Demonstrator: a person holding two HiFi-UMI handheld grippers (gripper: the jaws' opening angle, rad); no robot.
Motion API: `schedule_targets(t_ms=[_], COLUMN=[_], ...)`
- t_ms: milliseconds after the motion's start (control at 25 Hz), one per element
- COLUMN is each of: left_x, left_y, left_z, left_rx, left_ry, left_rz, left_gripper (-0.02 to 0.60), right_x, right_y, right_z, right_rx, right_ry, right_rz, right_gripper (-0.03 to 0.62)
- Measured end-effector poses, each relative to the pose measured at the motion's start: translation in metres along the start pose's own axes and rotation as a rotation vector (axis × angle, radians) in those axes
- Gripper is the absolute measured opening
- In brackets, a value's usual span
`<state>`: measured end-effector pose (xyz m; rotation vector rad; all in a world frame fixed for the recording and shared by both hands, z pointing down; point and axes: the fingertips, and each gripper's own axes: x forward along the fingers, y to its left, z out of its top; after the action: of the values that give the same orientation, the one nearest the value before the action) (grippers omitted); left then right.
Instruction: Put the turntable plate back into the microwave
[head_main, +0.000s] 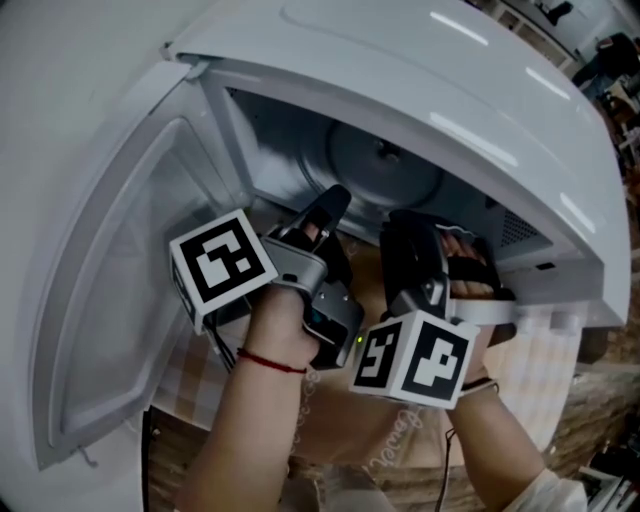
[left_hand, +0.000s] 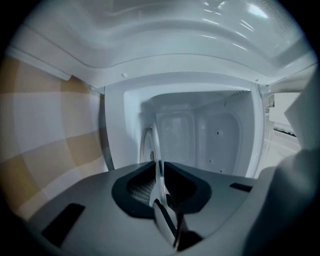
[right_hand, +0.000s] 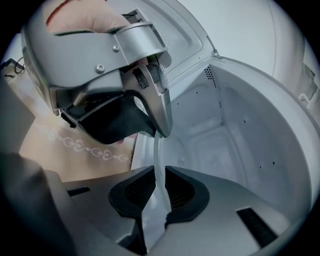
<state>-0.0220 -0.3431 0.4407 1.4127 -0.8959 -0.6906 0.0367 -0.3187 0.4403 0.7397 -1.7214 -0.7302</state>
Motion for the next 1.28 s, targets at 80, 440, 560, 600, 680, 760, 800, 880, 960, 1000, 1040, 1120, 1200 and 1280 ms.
schedule_targets(t_ms=[80, 440, 560, 600, 680, 760, 800, 880, 960, 1000, 1040, 1120, 1200, 1280], left_x=[0.0, 0.002, 0.001, 0.001, 0.001, 0.001, 0.001, 0.001, 0.001, 0.002, 0.002, 0.002, 0.002, 0.003], left_y=[0.001, 0.002, 0.004, 0.004, 0.003, 0.003, 0.004, 0.004, 0.004, 0.004, 0.004, 0.004, 0.004, 0.004], left_z=[0.0, 0.001, 0.0, 0.0, 0.001, 0.002, 0.003, 0.003, 0.003, 0.003, 0.002, 0.002, 0.002, 0.002], left_rx=[-0.031, -0.114, -0.128, -0.134, -0.141, -0.141, -0.14, -0.138, -0.134, -0.131, -0.128, -0.121, -0.113, -0.108], left_ry=[-0.008, -0.063, -0.069, -0.069, -0.068, -0.069, -0.068, -0.065, -0.057, -0.053, -0.052, -0.05, -0.048, -0.046], left_rz=[-0.002, -0.005, -0.005, -0.009, -0.016, -0.02, -0.021, -0.021, -0.02, -0.018, -0.016, -0.008, -0.001, 0.006], left_gripper=[0.046, 0.037, 0.035, 0.035, 0.035, 0.037, 0.037, 0.035, 0.037, 0.035, 0.035, 0.035, 0.035, 0.035], right_x=[0.001, 0.003, 0.003, 0.003, 0.0, -0.003, -0.006, -0.011, -0.013, -0.013, -0.012, -0.012, -0.011, -0.011], right_y=[0.001, 0.0, 0.002, 0.003, 0.002, 0.0, 0.001, 0.001, 0.002, 0.002, 0.003, 0.004, 0.004, 0.004], right_z=[-0.001, -0.001, -0.001, 0.0, 0.003, 0.004, 0.005, 0.003, 0.001, 0.0, 0.0, 0.001, 0.001, 0.0], right_rx=[0.002, -0.011, -0.021, -0.019, -0.002, 0.026, 0.041, 0.061, 0.057, 0.048, 0.037, 0.018, 0.008, 0.012], right_ry=[0.004, 0.016, 0.019, 0.012, -0.013, -0.034, -0.039, -0.034, -0.019, -0.016, -0.016, -0.02, -0.017, -0.01], right_rz=[0.001, -0.011, -0.007, -0.004, 0.001, 0.01, 0.016, 0.025, 0.026, 0.027, 0.029, 0.033, 0.037, 0.045], right_gripper=[0.075, 0.077, 0.081, 0.083, 0.086, 0.097, 0.1, 0.098, 0.086, 0.072, 0.066, 0.064, 0.063, 0.058])
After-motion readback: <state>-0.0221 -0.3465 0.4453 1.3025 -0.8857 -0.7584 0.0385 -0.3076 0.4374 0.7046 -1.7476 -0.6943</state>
